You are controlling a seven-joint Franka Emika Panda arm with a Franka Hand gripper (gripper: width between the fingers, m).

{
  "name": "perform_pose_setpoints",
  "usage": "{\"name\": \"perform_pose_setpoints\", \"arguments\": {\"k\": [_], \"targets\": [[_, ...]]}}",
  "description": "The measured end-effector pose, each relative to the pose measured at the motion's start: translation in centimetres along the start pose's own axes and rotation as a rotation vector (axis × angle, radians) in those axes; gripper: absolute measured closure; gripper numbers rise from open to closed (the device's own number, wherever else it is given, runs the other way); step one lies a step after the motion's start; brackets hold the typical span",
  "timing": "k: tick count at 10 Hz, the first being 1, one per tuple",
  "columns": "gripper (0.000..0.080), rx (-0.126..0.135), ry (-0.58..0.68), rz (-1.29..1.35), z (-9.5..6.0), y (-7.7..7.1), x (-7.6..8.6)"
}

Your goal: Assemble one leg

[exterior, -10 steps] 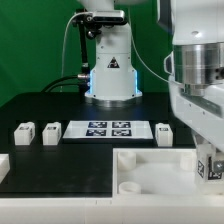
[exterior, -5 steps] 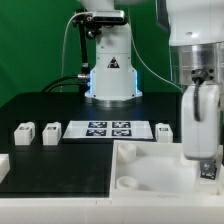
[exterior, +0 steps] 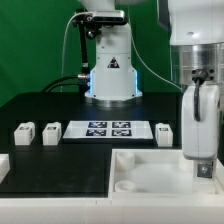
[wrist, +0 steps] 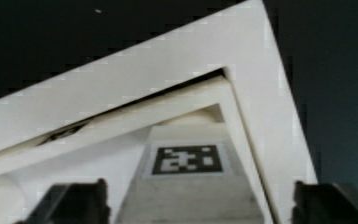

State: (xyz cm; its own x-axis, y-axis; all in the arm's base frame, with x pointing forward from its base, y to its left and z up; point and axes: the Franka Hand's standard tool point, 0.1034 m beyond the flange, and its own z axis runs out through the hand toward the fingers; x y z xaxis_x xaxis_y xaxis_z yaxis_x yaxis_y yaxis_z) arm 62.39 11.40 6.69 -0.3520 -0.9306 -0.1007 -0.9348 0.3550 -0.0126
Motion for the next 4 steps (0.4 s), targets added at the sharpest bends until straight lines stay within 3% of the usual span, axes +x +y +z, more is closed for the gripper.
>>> {"name": "perform_pose_setpoints", "arguments": {"k": [1,4], "targets": [[0.0183,-0.008,0.002,-0.011,0.3,0.9,-0.6],[0.0151,-0.017,-0.010,-0.056,-0.9,2.3,-2.9]]}}
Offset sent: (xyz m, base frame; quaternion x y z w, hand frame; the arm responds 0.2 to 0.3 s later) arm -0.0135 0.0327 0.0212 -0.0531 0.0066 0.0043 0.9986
